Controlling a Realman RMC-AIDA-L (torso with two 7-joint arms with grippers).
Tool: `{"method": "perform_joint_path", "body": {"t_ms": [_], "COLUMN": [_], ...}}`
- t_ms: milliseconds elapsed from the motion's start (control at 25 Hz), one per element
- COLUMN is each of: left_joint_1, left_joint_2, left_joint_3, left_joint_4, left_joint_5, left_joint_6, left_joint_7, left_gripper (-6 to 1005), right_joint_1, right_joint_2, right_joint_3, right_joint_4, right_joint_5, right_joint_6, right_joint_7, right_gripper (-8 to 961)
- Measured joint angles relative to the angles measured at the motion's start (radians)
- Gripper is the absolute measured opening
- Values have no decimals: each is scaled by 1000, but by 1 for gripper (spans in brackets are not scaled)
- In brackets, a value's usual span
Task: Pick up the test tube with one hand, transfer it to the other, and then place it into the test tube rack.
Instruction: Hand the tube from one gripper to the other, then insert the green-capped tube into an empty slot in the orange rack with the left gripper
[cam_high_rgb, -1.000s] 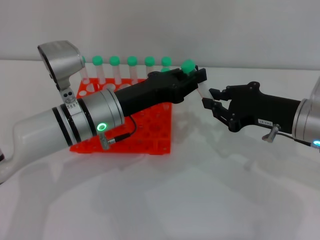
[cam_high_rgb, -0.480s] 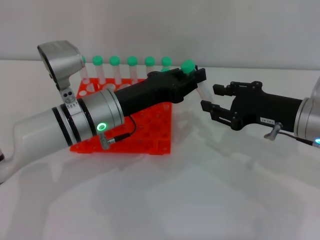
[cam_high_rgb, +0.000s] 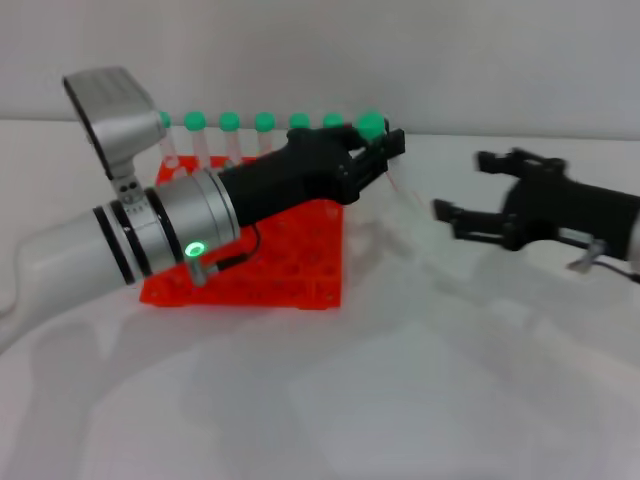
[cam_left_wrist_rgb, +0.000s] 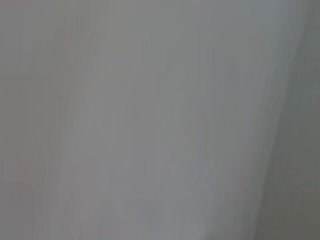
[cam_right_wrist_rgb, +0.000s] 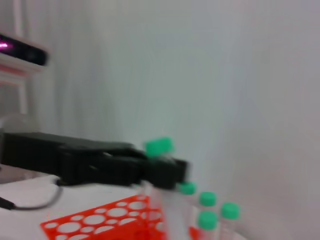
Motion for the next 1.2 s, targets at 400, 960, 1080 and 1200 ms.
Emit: {"method": "perform_joint_path", "body": {"t_ms": [400,960,1080,1200], "left_joint_1": [219,354,381,403], "left_joint_2": [-3,-4,-4,-4], "left_joint_3": [-4,-4,-2,-3], "left_joint_4": [421,642,673,687], "left_joint_5": [189,390,411,419], "left_joint_6": [-90,-228,-258,-289], "left_joint_7": [-73,-250,-252,-242], "left_gripper": [221,224,224,225], "right_joint_1": [-60,-59,-55,-51], "right_joint_2": [-2,-3,-3,-3], "right_joint_3": [186,225,225,225], "right_joint_4": [24,92,94,99], "right_joint_5": [5,20,20,20], "right_joint_6": [123,163,160,157], "right_joint_7": [8,8,8,8], "right_gripper": [867,863,861,860]}}
